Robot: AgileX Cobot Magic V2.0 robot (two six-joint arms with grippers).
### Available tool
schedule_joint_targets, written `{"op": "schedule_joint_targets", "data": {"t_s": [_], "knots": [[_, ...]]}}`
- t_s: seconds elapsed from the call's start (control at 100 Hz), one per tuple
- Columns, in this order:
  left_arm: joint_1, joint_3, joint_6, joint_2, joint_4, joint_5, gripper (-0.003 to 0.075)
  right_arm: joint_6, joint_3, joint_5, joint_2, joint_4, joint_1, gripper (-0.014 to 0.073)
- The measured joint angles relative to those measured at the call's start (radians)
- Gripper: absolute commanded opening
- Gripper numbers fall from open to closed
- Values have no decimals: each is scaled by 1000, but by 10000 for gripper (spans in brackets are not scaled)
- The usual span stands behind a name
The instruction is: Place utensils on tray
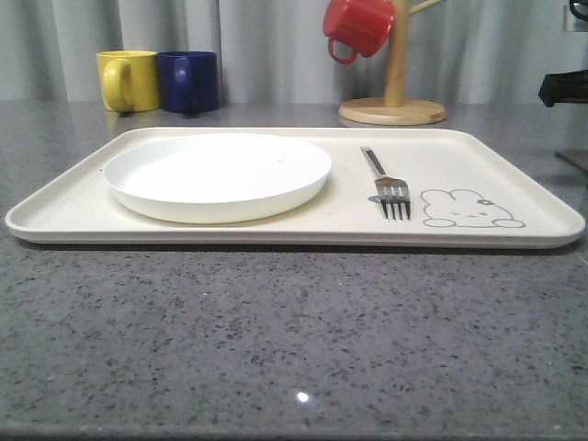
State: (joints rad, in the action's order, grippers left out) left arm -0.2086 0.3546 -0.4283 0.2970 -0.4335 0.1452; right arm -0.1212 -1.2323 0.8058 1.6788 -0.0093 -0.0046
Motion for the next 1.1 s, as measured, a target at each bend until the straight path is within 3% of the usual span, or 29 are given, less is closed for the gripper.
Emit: {"op": "schedule_joint_targets", "data": {"t_s": [0.28,0.6,0.85,1.1], "knots": [[0,0,0,0,0,0,-18,-23,-53,92,-68,62,33,-42],[0,0,0,0,0,0,-18,-212,-94,100,-115,70,256,-42],[0,0,0,0,0,0,-18,-410,-94,31,-39,-37,404,-42],[0,0,0,0,0,0,-18,-490,-94,-13,32,-83,424,-42]]}}
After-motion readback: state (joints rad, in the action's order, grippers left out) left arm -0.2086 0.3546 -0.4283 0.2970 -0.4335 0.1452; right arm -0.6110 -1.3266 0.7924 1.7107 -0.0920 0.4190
